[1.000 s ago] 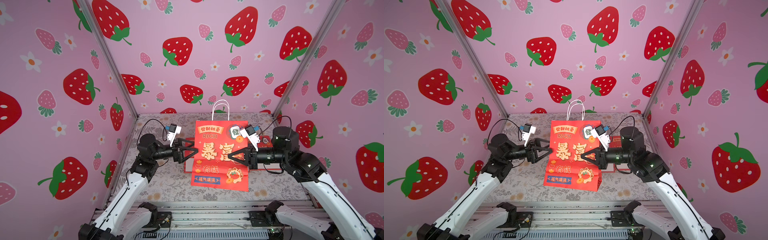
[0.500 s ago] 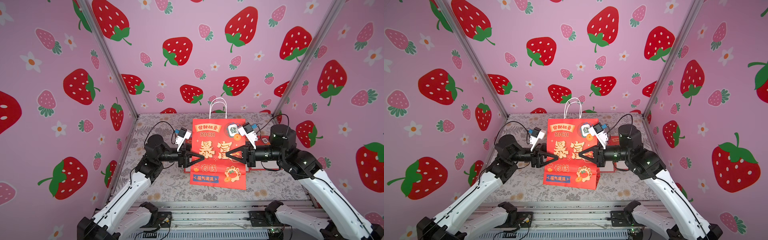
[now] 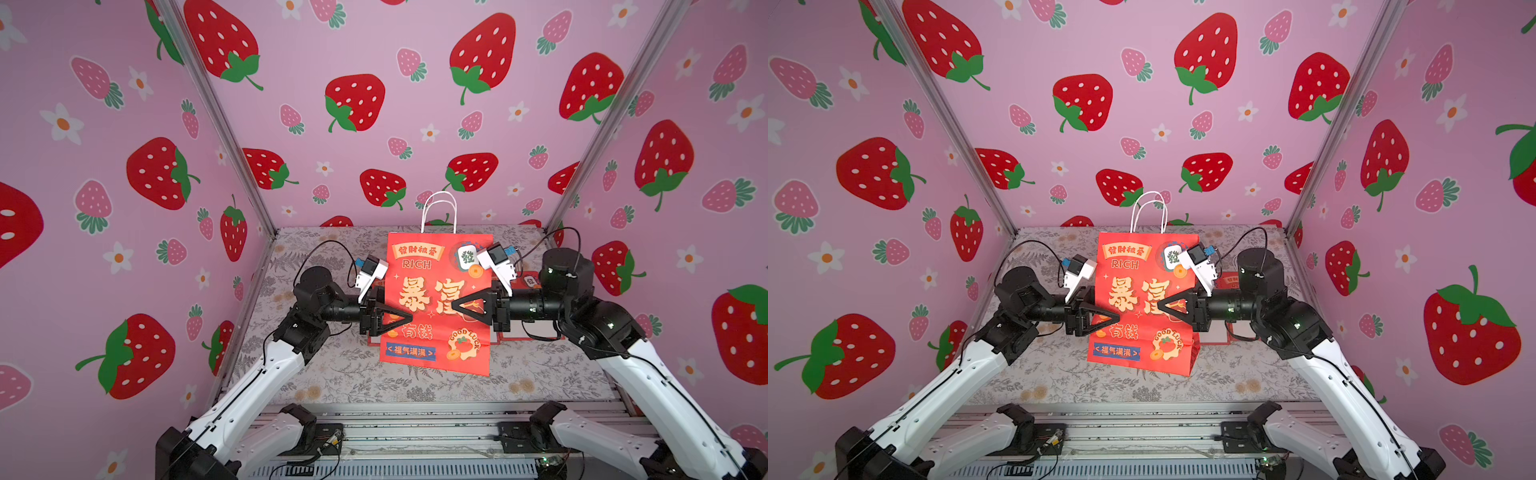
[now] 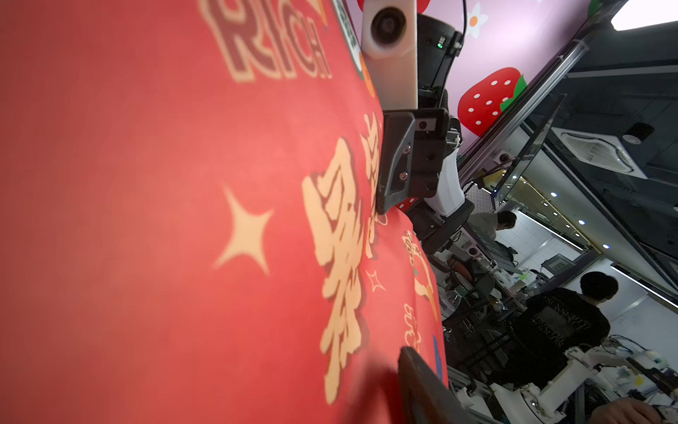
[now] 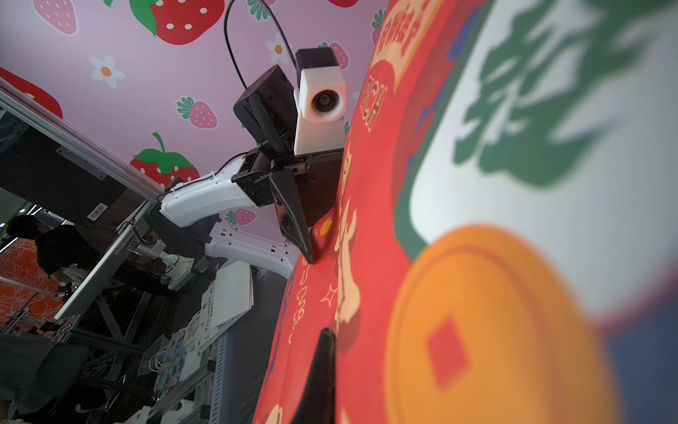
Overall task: Put away the paper bag
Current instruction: Press the paper bag.
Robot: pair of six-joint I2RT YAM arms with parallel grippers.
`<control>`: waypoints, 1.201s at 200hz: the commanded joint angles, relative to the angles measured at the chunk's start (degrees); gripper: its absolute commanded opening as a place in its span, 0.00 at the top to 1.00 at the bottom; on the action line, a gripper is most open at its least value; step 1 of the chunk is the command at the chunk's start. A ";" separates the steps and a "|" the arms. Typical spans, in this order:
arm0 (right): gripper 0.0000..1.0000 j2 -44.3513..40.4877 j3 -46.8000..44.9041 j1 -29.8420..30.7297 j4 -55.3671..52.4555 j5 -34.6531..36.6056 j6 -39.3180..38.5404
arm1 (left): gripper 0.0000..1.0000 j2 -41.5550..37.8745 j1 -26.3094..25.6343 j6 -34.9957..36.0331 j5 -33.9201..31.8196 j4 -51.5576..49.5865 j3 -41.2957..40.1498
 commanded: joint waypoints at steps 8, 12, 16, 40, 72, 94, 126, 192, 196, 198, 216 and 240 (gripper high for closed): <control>1.00 -1.16 1.75 -0.20 3.89 0.79 0.45 | 0.44 0.06 -1.01 1.61 1.60 0.07 2.54; 1.00 -1.28 1.64 -0.24 4.10 0.85 0.60 | 0.46 0.04 -1.09 1.76 1.61 0.02 2.69; 1.00 -1.33 1.60 -0.22 4.29 0.93 0.71 | 0.48 0.05 -1.14 1.85 1.64 -0.06 2.66; 1.00 -1.65 1.12 -0.28 5.36 1.25 1.26 | 0.66 -0.09 -1.18 2.23 1.51 -0.43 2.62; 1.00 -1.52 0.28 -0.20 6.11 0.00 2.04 | 0.81 -0.74 -1.18 3.21 0.56 -1.78 2.88; 1.00 -1.06 0.21 -0.21 5.47 -1.88 2.23 | 0.86 -1.31 -1.18 3.67 0.19 -2.45 2.88; 0.92 -1.41 0.11 -0.22 3.17 -3.68 1.66 | 0.97 -1.77 -1.18 4.00 -0.48 -2.86 2.83; 0.68 -3.60 -2.12 -0.20 0.09 -4.57 1.70 | 1.00 -2.94 -1.04 4.09 -1.46 -2.87 2.78; 0.68 -3.69 -2.17 -0.20 0.15 -4.62 1.83 | 1.00 -2.99 -1.04 4.09 -1.42 -2.80 2.82; 0.68 -3.70 -2.23 -0.20 0.18 -4.64 1.87 | 1.00 -2.95 -1.01 4.09 -1.40 -2.79 2.82; 0.64 -4.12 -2.39 -0.20 0.36 -4.49 2.23 | 1.00 -3.33 -1.01 4.09 -1.57 -2.92 2.74; 0.54 -4.34 -4.14 -0.21 2.12 -4.25 3.88 | 1.00 -4.15 -0.94 4.18 -1.78 -2.91 2.67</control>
